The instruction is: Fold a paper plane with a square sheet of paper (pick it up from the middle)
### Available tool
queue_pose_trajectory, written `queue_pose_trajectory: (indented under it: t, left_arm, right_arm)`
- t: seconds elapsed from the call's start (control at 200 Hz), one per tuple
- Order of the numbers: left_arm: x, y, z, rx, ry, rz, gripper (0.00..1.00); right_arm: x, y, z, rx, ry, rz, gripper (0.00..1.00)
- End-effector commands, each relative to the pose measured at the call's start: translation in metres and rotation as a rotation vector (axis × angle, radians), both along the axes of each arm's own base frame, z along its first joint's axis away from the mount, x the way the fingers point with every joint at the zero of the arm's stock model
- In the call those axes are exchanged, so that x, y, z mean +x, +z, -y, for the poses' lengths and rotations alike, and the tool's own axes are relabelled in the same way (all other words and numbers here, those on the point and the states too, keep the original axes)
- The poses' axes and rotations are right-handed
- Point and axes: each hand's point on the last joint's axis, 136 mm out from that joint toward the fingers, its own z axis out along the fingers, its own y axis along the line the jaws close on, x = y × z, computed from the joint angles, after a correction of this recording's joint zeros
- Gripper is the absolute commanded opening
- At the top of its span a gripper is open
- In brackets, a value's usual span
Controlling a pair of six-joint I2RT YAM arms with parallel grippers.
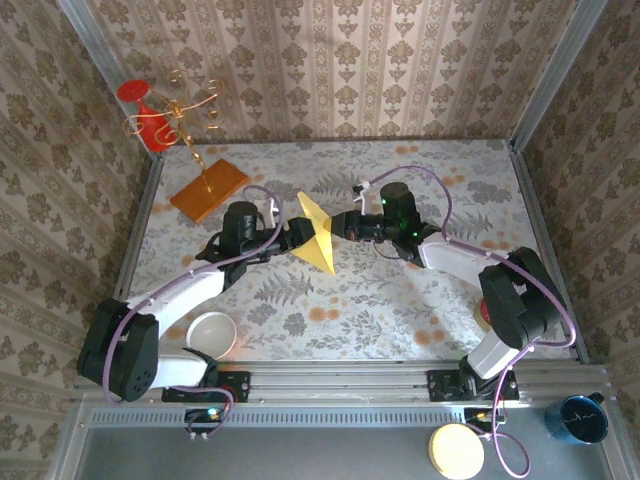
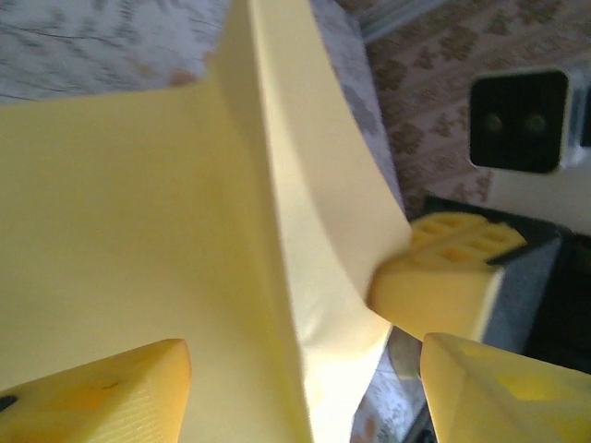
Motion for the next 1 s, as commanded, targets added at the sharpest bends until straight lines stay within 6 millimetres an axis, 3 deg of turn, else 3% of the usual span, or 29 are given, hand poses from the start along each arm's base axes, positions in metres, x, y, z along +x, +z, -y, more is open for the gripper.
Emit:
queue_pose_trajectory:
  t: [0.0, 0.28, 0.545, 0.995]
  left_arm:
    - [-0.005, 0.021, 0.014, -0.050, -0.082, 0.098, 0.65]
    - [-0.008, 0.033, 0.020, -0.108, -0.106, 0.162, 0.48]
    - [-0.010, 0.031, 0.025, -0.126, -0.137, 0.151, 0.41]
    - [-0.008, 0.037, 0.027, -0.155, -0.143, 0.191, 0.18]
  right_arm:
    - [-0.006, 0.030, -0.001, 0.116, 0.022, 0.005, 0.06]
    - [-0.006, 0.042, 0.004, 0.188, 0.016, -0.013, 0.07]
    - [-0.005, 0.049, 0.005, 0.231, 0.020, -0.019, 0.08]
    - [0.000, 0.050, 0.009, 0.291, 0.009, -0.065, 0.12]
